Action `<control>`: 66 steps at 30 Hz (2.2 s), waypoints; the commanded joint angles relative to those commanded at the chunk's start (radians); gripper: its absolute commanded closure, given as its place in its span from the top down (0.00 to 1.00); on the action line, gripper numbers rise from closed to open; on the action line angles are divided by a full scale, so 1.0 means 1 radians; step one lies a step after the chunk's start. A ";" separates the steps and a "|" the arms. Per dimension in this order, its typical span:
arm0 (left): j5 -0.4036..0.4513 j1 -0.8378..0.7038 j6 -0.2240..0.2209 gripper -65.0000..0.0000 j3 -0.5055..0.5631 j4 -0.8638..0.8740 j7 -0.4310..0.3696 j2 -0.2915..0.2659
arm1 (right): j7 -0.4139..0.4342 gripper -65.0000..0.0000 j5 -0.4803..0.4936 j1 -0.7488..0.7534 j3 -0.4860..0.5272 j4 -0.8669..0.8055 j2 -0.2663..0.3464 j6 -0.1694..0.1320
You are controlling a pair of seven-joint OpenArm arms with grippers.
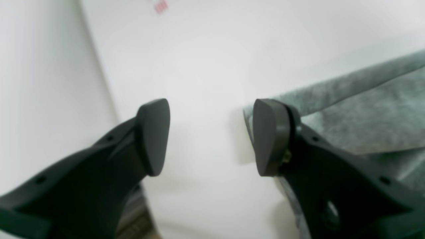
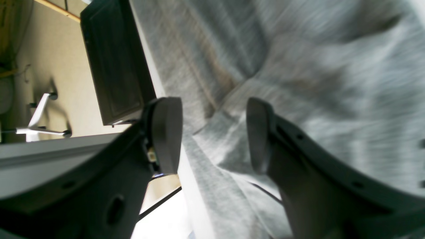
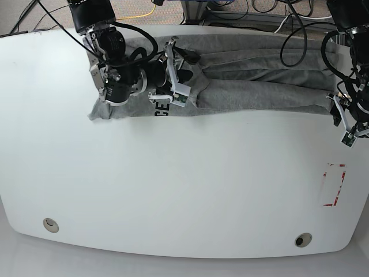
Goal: Layout the t-shirt on the table in an organized manner, then fold the t-shirt properly
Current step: 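Pull the strip end with the right gripper to straighten it, then move the left gripper to the strip's other end and grasp it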
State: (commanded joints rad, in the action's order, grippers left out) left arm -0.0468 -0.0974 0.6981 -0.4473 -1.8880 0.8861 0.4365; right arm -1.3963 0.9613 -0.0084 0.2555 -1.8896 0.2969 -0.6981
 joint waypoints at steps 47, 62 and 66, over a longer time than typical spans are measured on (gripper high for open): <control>0.008 -0.023 0.000 0.02 0.132 0.356 0.014 -0.129 | 0.344 0.16 -0.574 -0.003 -0.252 0.433 0.058 0.000; 0.008 0.104 0.000 0.03 0.172 0.325 0.026 -0.100 | 0.386 0.16 -0.629 -0.066 -0.256 0.471 0.100 0.000; 0.003 0.104 0.000 0.15 0.167 0.249 0.089 -0.080 | 0.386 0.16 -0.629 -0.071 -0.256 0.471 0.098 0.000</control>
State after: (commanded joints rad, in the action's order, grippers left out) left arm -0.0437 0.0069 0.6981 -0.2800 -1.6395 0.9751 0.3567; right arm -1.0104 0.3322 -0.0790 -0.0008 -1.4185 0.3951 -0.6981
